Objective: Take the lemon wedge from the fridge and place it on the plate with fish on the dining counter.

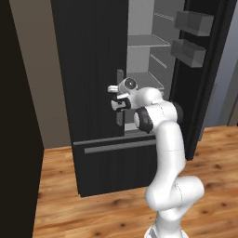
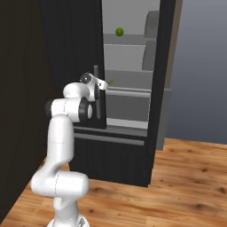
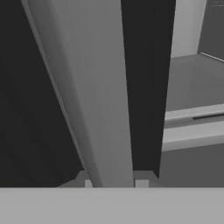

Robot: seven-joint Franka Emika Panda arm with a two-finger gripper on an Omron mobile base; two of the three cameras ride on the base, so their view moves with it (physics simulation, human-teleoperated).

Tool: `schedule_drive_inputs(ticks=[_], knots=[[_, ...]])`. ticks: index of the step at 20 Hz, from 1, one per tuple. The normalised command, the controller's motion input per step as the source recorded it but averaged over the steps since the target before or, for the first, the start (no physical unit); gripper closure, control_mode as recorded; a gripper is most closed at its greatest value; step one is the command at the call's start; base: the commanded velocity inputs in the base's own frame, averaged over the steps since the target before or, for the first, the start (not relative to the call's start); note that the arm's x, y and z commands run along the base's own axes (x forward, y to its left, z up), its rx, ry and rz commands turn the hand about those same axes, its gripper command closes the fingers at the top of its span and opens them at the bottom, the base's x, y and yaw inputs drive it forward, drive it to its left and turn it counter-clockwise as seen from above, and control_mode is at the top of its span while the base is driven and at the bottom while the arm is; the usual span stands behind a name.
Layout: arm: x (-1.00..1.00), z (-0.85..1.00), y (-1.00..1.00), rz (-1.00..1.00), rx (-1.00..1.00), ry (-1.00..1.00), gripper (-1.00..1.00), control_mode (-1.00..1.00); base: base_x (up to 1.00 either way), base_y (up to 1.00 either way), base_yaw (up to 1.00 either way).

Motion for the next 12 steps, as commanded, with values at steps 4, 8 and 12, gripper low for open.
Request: schedule_drive_inputs(ticks=[4, 8, 12], knots=[[0.00, 0.08, 0.11, 0.00, 0.00, -0.09, 1.00, -1.00, 0.00, 0.00, 0.00], [0.00, 0.28, 0.49, 0.00, 0.00, -0.15, 1.00, -1.00, 0.00, 0.00, 0.00], [0.00, 0.43, 0.83, 0.00, 0.00, -0.12, 1.00, -1.00, 0.00, 0.00, 0.00]])
